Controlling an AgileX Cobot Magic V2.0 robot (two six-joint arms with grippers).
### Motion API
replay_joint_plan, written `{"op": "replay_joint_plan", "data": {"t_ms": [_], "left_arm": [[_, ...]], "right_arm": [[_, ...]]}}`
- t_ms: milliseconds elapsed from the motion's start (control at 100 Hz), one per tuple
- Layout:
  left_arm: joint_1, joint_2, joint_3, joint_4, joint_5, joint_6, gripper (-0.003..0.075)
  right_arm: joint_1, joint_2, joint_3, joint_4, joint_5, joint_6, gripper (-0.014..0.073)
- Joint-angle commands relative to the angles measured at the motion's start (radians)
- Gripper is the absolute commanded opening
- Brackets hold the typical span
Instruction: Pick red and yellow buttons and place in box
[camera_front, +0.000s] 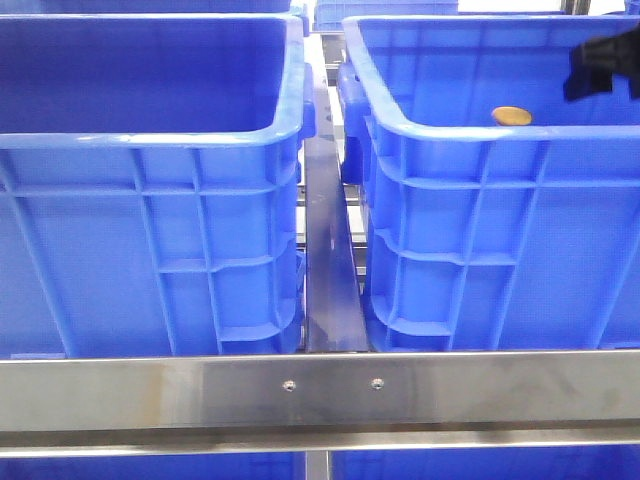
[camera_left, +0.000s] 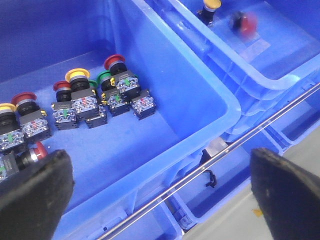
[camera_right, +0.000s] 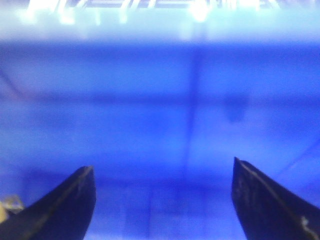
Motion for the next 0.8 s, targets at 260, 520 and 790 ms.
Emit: {"op": "replay_joint_plan", "data": {"t_ms": [260, 520, 790], "left_arm": [[0.003, -0.002, -0.028, -0.001, -0.058, -0.013, 0.0671], [0.003, -0.002, -0.028, -0.001, 0.01, -0.013, 0.0671], [0.003, -0.002, -0.028, -0.045, 0.021, -0.013, 0.0543]], "right_arm": [[-0.006, -0.226, 0.08, 0.012, 0.056, -0.002, 0.056], [-0.004, -0.383, 0.218, 0.012, 0.135, 0.001, 0.0118], [-0.004, -0.572, 0.374, 0.012, 0.183, 0.001, -0.0069]]}}
